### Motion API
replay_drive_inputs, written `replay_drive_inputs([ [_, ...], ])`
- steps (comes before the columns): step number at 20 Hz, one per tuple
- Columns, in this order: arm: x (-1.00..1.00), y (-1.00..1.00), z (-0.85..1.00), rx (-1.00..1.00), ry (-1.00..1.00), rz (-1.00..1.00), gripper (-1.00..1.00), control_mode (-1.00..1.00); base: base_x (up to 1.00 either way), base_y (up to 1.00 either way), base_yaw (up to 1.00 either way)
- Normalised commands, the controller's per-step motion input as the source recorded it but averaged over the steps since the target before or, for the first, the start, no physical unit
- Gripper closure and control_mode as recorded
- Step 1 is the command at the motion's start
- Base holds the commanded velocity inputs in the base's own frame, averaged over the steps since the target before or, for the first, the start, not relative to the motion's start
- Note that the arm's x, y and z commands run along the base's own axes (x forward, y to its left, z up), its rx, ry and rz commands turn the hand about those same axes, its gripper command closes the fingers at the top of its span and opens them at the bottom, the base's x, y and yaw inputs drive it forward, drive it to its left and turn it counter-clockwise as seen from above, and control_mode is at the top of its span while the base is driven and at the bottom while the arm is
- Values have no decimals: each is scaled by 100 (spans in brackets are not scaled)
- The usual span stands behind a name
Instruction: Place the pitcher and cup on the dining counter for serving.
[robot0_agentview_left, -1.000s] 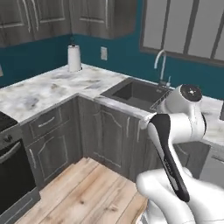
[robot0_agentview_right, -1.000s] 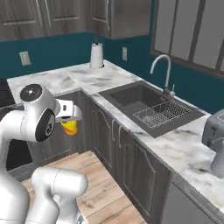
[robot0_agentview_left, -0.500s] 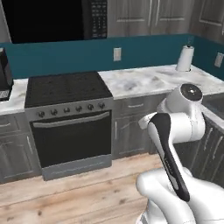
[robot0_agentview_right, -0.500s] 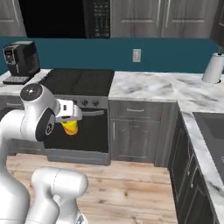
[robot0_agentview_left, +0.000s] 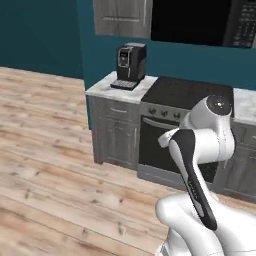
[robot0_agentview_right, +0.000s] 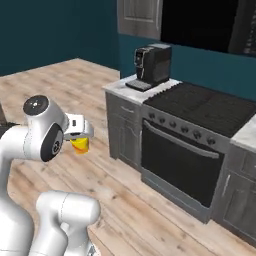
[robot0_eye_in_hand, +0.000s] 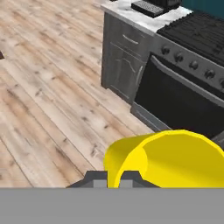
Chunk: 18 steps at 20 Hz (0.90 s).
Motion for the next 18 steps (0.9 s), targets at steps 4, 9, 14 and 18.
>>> replay_drive_inputs([
  [4,0,0,0,0,0,0,100,100,0,0,100],
  [9,0,0,0,0,0,0,100,100,9,2,92],
  [14,0,0,0,0,0,0,100,100,71,1,69],
  [18,0,0,0,0,0,0,100,100,100,0,50],
])
